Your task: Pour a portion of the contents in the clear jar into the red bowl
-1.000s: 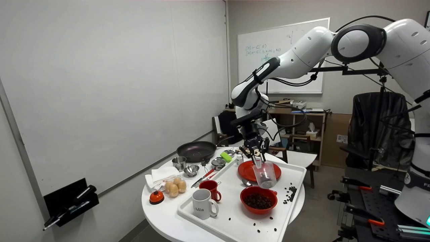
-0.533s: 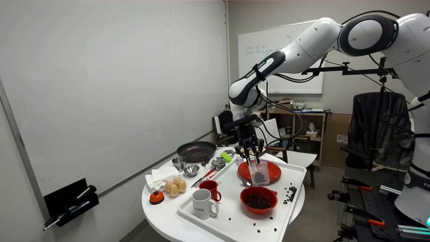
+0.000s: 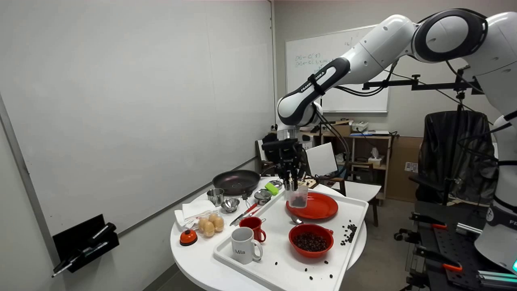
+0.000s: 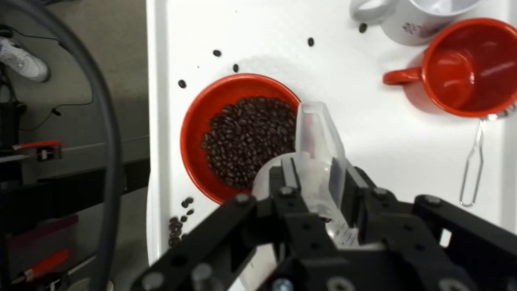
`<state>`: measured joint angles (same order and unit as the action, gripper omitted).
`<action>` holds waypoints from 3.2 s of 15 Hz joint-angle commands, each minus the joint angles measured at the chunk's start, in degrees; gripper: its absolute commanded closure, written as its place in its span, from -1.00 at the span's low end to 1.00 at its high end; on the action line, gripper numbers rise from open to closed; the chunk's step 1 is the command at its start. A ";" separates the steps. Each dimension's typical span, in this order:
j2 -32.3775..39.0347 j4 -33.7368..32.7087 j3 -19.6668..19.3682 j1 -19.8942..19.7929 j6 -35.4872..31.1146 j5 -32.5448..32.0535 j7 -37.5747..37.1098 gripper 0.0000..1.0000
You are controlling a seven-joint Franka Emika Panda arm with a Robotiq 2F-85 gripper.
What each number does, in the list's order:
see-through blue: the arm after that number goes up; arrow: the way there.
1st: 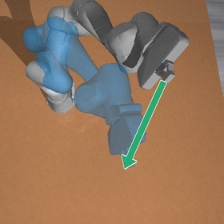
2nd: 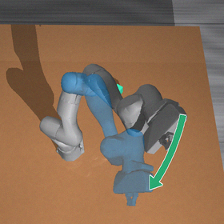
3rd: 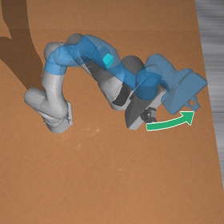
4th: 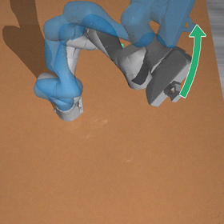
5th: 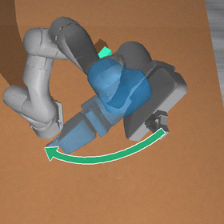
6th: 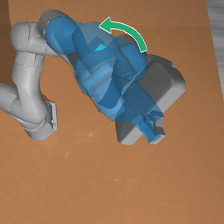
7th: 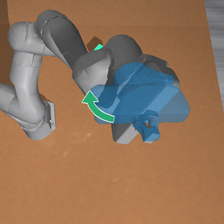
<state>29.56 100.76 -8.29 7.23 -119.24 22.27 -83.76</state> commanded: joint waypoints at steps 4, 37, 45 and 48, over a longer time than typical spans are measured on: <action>2.46 -1.77 -1.62 1.59 -9.48 -12.45 -20.09 0.80; 26.94 -29.47 1.98 1.69 1.74 -21.23 -26.84 0.80; 32.10 -35.00 1.78 1.90 6.60 -21.87 -26.89 0.81; 33.88 -37.02 1.78 1.75 8.21 -21.74 -27.08 0.74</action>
<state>60.43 68.77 -6.45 9.17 -114.16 1.59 -111.06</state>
